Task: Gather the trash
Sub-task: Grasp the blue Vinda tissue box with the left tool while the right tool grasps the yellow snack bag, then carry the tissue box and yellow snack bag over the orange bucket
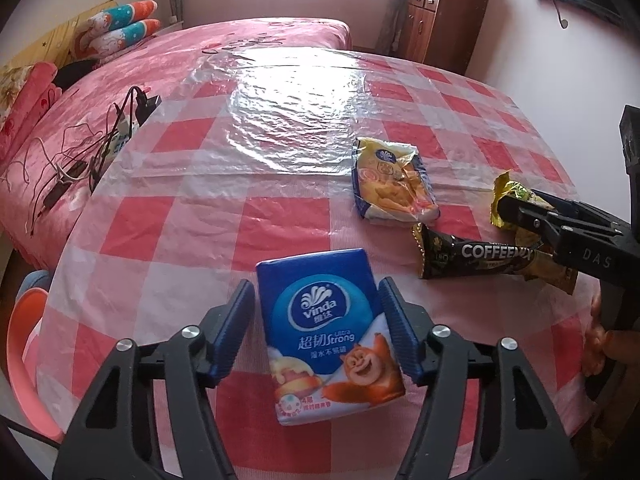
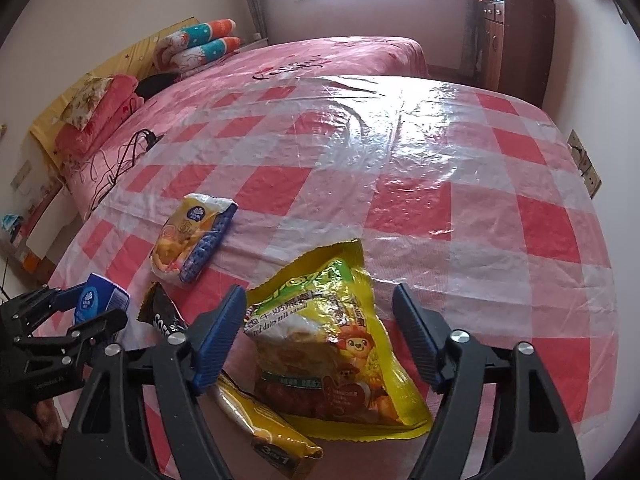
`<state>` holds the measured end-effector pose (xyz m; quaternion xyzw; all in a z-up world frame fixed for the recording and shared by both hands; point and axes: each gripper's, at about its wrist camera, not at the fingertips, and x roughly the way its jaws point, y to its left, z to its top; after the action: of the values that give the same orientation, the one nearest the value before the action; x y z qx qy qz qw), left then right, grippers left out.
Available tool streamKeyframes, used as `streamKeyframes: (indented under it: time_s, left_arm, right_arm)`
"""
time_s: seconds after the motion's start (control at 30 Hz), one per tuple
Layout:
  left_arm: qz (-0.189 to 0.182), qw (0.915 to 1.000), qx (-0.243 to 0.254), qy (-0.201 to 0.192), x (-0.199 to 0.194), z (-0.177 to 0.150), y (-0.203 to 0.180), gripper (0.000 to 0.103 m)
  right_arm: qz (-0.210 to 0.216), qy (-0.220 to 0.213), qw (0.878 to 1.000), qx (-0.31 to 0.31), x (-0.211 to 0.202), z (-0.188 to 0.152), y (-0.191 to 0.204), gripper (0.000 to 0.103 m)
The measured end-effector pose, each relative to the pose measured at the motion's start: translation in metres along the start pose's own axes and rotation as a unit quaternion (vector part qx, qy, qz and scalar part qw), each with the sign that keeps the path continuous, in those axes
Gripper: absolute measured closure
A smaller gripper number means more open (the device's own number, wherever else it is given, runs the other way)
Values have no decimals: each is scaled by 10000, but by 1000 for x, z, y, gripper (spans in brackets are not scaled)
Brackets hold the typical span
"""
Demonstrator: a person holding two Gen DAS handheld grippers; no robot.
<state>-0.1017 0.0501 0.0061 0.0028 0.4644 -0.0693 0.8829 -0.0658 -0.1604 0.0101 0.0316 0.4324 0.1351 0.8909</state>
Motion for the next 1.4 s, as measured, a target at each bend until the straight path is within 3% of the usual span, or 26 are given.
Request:
streamKeyframes:
  time_s: [0.5,0.87,1.1,1.4]
  left_arm:
    - [-258,9994,97,-212,0,-1,5,44]
    - [-889,9951,-225,-364,-3,-3,29,45]
    - [-1099,9923,-407,-394,-5,-6,45,45]
    - [-1284,9885,-639,-484,-12,-10,67,45]
  right_arm:
    - [32,-252,9995,161,-5,5,-4,60]
    - [310,-472,9969,542,-7,10,-8,61]
    - [572,-783,9915,866,-21,18,-6,62]
    - [844,-880,9883,919,-28,25,17,62]
